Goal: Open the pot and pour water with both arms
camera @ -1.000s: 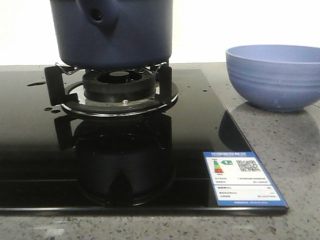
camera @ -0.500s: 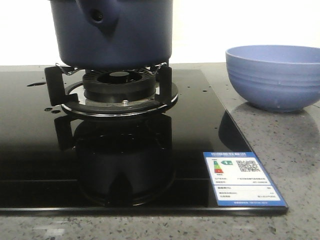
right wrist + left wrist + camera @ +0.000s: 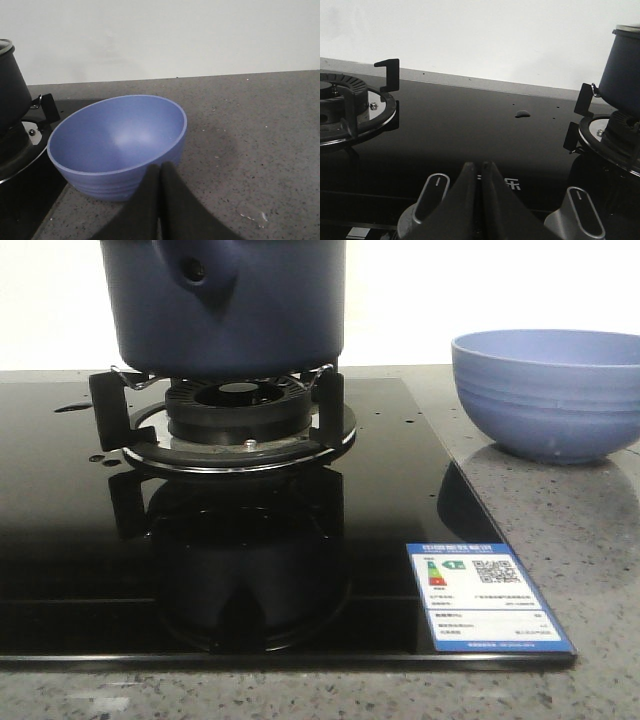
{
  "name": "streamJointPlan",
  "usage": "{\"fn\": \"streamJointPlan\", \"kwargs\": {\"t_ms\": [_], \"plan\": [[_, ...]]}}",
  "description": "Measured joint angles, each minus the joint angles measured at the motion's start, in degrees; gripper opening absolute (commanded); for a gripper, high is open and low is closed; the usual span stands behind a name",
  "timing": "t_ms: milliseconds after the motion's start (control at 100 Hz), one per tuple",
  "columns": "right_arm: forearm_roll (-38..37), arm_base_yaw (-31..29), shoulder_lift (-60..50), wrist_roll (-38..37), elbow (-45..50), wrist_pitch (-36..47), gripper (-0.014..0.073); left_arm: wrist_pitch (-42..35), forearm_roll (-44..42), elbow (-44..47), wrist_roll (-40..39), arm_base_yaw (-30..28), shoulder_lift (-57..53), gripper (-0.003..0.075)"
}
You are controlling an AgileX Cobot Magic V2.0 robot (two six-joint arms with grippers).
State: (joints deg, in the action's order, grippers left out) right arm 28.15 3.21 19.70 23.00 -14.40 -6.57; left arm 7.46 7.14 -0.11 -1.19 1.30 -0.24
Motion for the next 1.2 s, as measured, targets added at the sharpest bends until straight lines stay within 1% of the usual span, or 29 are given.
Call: {"fn": "streamJointPlan", "kwargs": {"t_ms": [740,800,930,980,1090,1200], "plan": [[-0.5,0.0,0.0,-0.4,0.0,0.1,-0.0063,0.1,0.0,0.0,0.0,0.0,0.0,-0.0020],[-4.5,0.0,-0.3,-2.8,0.1,0.6,-0.0063,0.1,0.0,0.0,0.0,0.0,0.0,-0.0020],[-19.9,0.0,-1.5,-16.5,2.4,2.9,-0.0063,0.1,0.0,0.0,0.0,0.0,0.0,-0.0020],[-23.4,0.0,-2.5,-19.8,4.0,3.0,-0.0063,0.1,0.0,0.0,0.0,0.0,0.0,-0.0020],[-26.7,-0.2,-6.2,-23.0,8.2,3.0,-0.0063,0.2,0.0,0.0,0.0,0.0,0.0,-0.0020],[-27.6,-1.6,-10.7,-23.3,12.4,3.0,-0.0063,0.2,0.0,0.0,0.0,0.0,0.0,-0.0020]]}}
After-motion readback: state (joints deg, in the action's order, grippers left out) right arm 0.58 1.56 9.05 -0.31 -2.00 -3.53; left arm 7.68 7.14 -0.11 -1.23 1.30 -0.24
